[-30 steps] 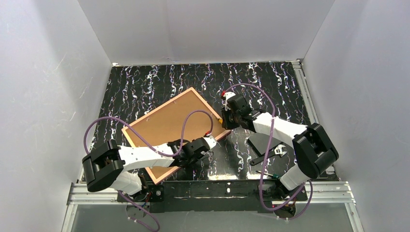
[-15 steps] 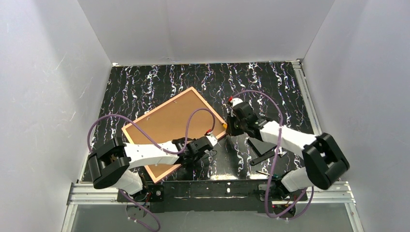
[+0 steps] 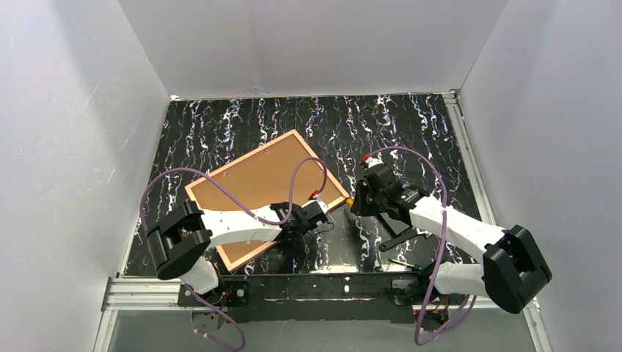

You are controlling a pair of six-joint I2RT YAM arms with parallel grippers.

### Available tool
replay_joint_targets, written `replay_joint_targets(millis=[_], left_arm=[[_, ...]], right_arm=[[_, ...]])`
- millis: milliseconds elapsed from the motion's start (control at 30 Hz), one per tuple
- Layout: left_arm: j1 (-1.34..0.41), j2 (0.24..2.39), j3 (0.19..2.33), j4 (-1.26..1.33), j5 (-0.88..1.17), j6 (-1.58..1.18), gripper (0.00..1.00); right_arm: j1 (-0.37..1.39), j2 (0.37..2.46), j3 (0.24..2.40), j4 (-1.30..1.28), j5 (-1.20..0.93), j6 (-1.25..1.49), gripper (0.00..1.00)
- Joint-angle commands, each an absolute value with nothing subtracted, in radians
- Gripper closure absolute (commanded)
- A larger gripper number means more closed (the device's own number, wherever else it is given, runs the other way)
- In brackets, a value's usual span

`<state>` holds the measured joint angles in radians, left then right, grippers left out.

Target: Take the photo out of the frame

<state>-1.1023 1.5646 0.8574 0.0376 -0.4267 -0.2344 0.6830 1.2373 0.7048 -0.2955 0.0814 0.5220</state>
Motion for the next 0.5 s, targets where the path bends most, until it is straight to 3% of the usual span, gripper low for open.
replay_joint_targets(millis=[0, 233, 467], left_arm=[[-1.052, 1.567, 0.768, -0.223, -0.487, -0.298, 0.72], [-0.963, 1.598, 0.805, -0.287, -0.431, -0.416, 0.48], [-0.92, 1.585, 0.81, -0.272, -0.397, -0.43, 0.4]], right_arm=[[0.676, 1.207, 0.692, -0.51, 0.17, 0.59, 0.99], [0.676, 1.22, 0.697, -0.617, 0.1, 0.649, 0.99], [0.706, 1.154, 0.661, -0.654, 0.036, 0.699, 0.99]])
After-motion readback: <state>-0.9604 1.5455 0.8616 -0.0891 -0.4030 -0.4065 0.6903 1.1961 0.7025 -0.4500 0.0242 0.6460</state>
